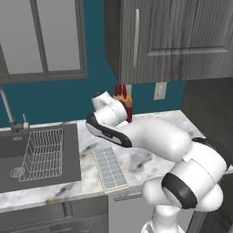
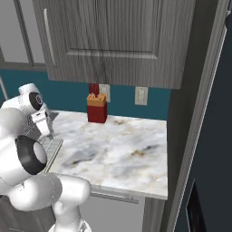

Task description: The ice cube tray has been filled with water. Take the tray and place it in the freezer to make ice. Close the freezer door after placing the tray.

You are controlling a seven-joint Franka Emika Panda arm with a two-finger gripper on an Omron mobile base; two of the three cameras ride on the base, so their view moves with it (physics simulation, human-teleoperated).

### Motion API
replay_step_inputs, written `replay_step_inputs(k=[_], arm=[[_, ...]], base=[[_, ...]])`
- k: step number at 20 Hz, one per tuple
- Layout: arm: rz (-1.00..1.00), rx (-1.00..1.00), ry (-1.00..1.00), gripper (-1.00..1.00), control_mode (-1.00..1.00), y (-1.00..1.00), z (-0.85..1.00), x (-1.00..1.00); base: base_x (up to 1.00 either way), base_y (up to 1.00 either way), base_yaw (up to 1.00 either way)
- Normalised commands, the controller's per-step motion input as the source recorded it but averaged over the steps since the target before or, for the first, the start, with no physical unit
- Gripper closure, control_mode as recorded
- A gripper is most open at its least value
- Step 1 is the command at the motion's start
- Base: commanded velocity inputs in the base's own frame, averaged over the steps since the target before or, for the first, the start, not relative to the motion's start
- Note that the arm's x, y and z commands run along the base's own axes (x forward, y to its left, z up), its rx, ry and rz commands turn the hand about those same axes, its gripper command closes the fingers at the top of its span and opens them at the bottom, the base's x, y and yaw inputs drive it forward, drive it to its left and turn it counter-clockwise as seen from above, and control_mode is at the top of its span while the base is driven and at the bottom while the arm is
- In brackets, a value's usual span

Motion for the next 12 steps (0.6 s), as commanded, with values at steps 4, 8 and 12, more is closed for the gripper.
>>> replay_step_inputs(k=[4,8,12], arm=[[0.43,0.0,-0.24,-1.0,-1.0,0.0,0.13,-0.56],[0.43,0.0,-0.11,-1.0,-1.0,0.0,0.12,-0.53],[0.43,-0.03,-0.01,-1.0,-1.0,0.0,0.09,-0.46]], base=[[0.0,0.0,0.0],[0.0,0.0,0.0],[0.0,0.0,0.0]])
